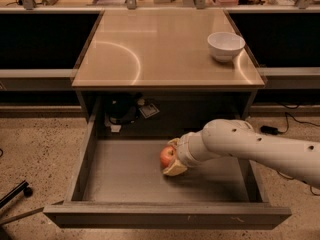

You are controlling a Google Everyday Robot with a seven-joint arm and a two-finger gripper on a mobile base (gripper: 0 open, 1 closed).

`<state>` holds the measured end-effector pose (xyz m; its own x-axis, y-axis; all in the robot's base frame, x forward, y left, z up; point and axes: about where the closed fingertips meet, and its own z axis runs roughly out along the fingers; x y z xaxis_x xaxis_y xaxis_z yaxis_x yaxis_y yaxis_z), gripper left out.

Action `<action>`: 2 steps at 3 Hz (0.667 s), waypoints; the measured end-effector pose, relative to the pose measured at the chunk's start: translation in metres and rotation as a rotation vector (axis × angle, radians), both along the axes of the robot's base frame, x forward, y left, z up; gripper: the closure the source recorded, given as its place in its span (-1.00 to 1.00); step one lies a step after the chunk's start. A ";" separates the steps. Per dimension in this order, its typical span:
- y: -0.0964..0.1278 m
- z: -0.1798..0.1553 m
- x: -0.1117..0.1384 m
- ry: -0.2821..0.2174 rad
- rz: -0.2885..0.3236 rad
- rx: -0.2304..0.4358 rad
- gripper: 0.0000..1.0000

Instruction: Place apple into top drawer

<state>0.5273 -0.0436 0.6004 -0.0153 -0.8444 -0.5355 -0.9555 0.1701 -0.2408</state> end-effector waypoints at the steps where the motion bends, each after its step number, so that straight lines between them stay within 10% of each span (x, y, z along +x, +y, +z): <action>1: 0.000 0.000 0.000 0.000 0.000 0.000 0.15; 2: 0.000 0.000 0.000 0.000 0.000 0.000 -0.31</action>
Offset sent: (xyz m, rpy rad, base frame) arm 0.0000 0.0000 0.0000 0.0000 0.0000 0.0000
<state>0.5273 -0.0436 0.6004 -0.0153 -0.8444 -0.5355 -0.9556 0.1700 -0.2408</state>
